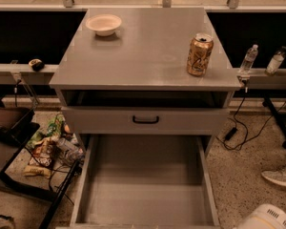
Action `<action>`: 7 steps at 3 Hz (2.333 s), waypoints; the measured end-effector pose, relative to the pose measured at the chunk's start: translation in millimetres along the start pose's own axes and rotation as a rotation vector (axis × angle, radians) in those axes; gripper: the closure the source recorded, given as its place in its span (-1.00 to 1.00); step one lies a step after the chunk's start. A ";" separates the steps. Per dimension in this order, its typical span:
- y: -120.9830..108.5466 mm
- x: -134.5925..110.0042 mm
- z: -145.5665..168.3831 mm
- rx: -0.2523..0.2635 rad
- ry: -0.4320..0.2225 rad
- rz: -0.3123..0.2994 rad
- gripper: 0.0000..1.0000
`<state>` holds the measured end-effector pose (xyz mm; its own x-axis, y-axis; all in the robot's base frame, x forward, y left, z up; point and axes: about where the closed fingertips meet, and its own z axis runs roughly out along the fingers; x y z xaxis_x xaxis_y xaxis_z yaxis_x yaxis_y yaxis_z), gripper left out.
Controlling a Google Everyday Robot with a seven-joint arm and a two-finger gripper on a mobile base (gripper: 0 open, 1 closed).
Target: Close middle drawer
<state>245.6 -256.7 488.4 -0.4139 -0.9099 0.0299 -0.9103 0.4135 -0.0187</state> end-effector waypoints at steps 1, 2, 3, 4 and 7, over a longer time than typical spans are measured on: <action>30.8 10.4 29.9 0.013 -0.012 -0.037 0.77; 36.7 -6.4 59.0 0.020 -0.092 -0.003 1.00; 24.7 -48.2 86.8 0.031 -0.189 -0.010 1.00; 9.7 -85.2 104.3 0.072 -0.238 -0.088 1.00; -15.8 -172.1 93.2 0.283 -0.383 -0.256 1.00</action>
Offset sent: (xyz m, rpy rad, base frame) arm -0.0006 0.0516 -0.1497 0.1363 -0.1882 0.1348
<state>331.6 -109.9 390.4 -0.0996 -0.9497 -0.2968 -0.9229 0.1997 -0.3291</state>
